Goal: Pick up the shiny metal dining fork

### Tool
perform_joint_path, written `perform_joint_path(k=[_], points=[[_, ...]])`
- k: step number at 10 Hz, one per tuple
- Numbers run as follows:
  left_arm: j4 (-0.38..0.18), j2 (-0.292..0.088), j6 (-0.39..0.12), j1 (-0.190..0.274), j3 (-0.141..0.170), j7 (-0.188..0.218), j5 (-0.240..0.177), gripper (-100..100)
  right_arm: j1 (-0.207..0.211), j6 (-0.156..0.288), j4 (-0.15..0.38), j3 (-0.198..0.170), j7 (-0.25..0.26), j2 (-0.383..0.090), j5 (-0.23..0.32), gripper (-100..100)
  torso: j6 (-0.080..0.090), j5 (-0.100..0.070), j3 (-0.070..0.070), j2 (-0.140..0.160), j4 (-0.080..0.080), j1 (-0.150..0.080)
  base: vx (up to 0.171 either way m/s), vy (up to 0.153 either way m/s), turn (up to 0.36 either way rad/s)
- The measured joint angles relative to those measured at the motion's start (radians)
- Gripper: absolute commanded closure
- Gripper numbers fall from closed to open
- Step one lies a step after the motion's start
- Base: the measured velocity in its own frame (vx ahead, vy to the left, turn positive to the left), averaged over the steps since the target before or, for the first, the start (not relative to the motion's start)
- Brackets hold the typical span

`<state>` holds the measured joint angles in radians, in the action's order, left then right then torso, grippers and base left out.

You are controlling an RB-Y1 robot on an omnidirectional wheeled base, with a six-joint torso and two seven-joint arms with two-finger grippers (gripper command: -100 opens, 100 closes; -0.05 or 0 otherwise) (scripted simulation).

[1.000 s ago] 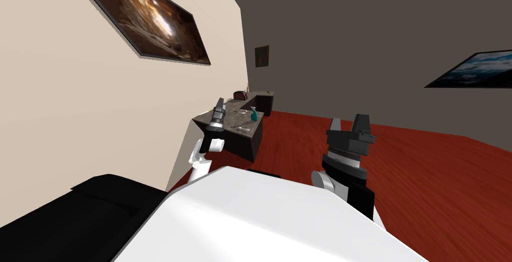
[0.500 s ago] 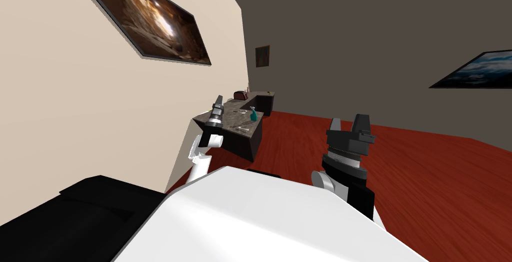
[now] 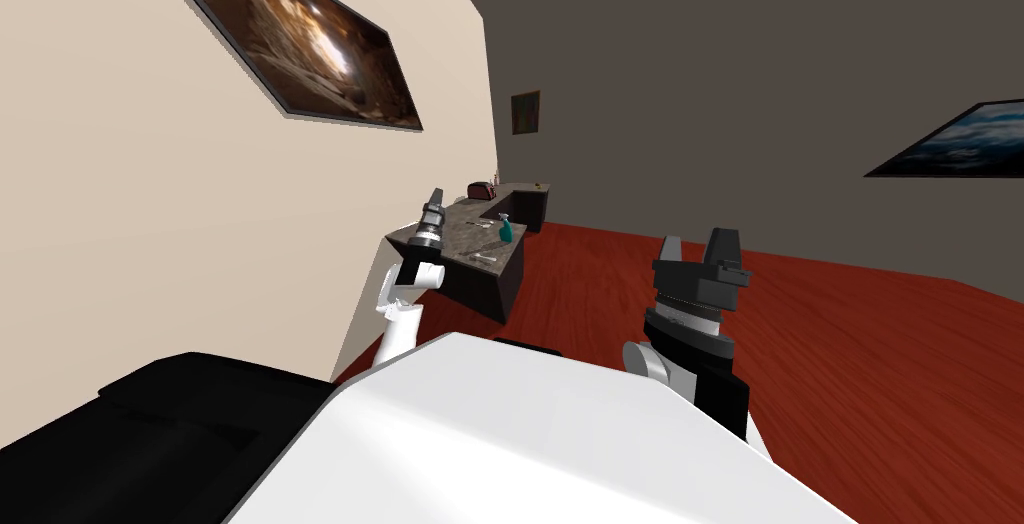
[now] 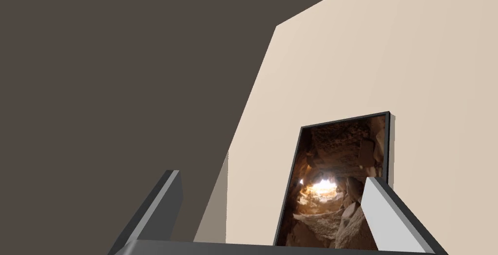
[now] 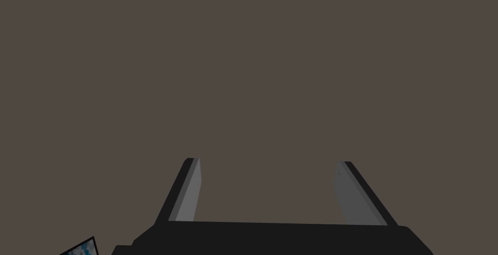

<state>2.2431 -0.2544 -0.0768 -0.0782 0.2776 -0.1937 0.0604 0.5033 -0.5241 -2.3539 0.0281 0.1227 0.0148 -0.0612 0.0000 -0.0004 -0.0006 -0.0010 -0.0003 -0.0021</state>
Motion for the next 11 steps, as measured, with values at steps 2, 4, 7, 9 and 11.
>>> perform_joint_path(k=[2,4,7,9,11], points=[[0.004,-0.004,-0.057,0.010,0.013,-0.006,-0.004,-100,0.000,0.000,0.000,0.000,0.000,0.000,0.000,0,0.000,0.000,0.000,0.000,0.000,0.001,0.008,-0.029,0.012],[-0.005,-0.001,-0.115,0.041,0.031,-0.022,-0.005,-100,0.000,0.000,0.000,0.000,0.000,0.000,0.000,0,0.000,0.000,0.000,0.000,0.000,0.000,0.013,-0.030,0.006],[-0.001,-0.009,-0.210,0.070,0.058,-0.035,-0.015,-100,0.000,0.000,0.000,0.000,0.000,0.000,0.000,0,0.000,0.000,0.000,-0.001,0.000,0.000,0.018,-0.027,0.007],[-0.016,-0.006,-0.258,0.086,0.073,-0.045,-0.018,-100,0.000,0.000,0.000,0.000,0.000,0.000,0.000,0,0.000,0.000,0.000,-0.001,0.000,0.000,0.025,-0.032,0.004],[-0.018,-0.006,-0.312,0.096,0.082,-0.055,-0.021,-100,0.000,0.000,0.000,0.000,0.000,0.000,0.000,0,0.000,0.000,0.000,0.000,0.000,0.001,0.016,-0.021,-0.001]])
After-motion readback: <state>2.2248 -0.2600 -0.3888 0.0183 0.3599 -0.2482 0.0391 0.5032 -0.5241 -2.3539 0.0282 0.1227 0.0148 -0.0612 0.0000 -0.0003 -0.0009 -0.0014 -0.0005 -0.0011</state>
